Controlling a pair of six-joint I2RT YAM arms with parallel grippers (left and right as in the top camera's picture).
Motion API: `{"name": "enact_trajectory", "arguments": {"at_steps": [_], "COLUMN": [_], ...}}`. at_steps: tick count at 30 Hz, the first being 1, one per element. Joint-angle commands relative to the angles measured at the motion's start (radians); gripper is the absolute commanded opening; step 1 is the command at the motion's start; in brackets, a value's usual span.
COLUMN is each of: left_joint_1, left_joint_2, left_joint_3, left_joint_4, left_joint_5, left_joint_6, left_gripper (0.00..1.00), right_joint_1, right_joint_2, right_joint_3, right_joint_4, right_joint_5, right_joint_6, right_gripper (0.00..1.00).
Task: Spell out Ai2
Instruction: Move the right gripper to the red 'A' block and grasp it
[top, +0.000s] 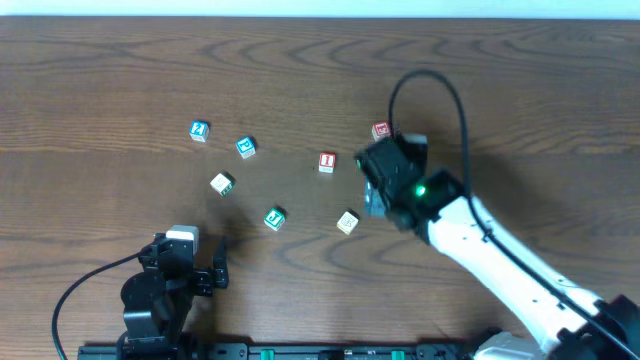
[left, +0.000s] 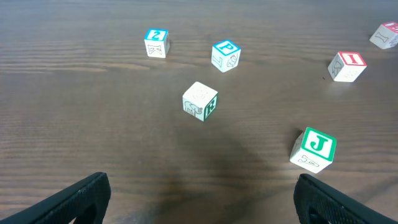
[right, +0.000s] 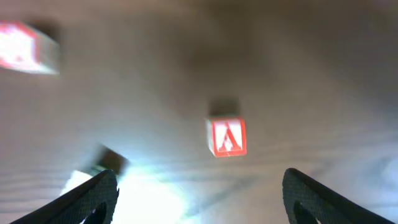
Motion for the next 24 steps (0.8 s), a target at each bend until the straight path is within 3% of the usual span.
{"name": "enact_trajectory", "arguments": {"at_steps": [1, 9, 15, 24], "left_joint_1": [0.007, 0.007, 0.007, 0.007], "left_joint_2": [-0.006, -0.006, -0.006, -0.006], "left_joint_3": [-0.012, -0.012, -0.012, -0.012], "left_joint_4": [0.003, 0.003, 0.003, 0.003], "left_joint_5": [0.001, 0.001, 0.001, 0.001], "left_joint_6": [0.021, 0.021, 0.021, 0.021], "left_gripper": [0.95, 0.95, 0.95, 0.96], "right_joint_1": [0.006, -0.086, -0.129, -0.204], "right_joint_2": [-0.019, -0.017, -0.016, 0.045], "right_joint_3": [-0.085, -0.188, -0.282, -0.286], "right_joint_4": [0.046, 0.1, 0.283, 0.369], "right_joint_5": [0.0, -0.017, -0.096, -0.159], "right_joint_6": [0.071, 0.074, -0.044, -0.246], "right_gripper": [0.85, 0.76, 0.74, 0.67]}}
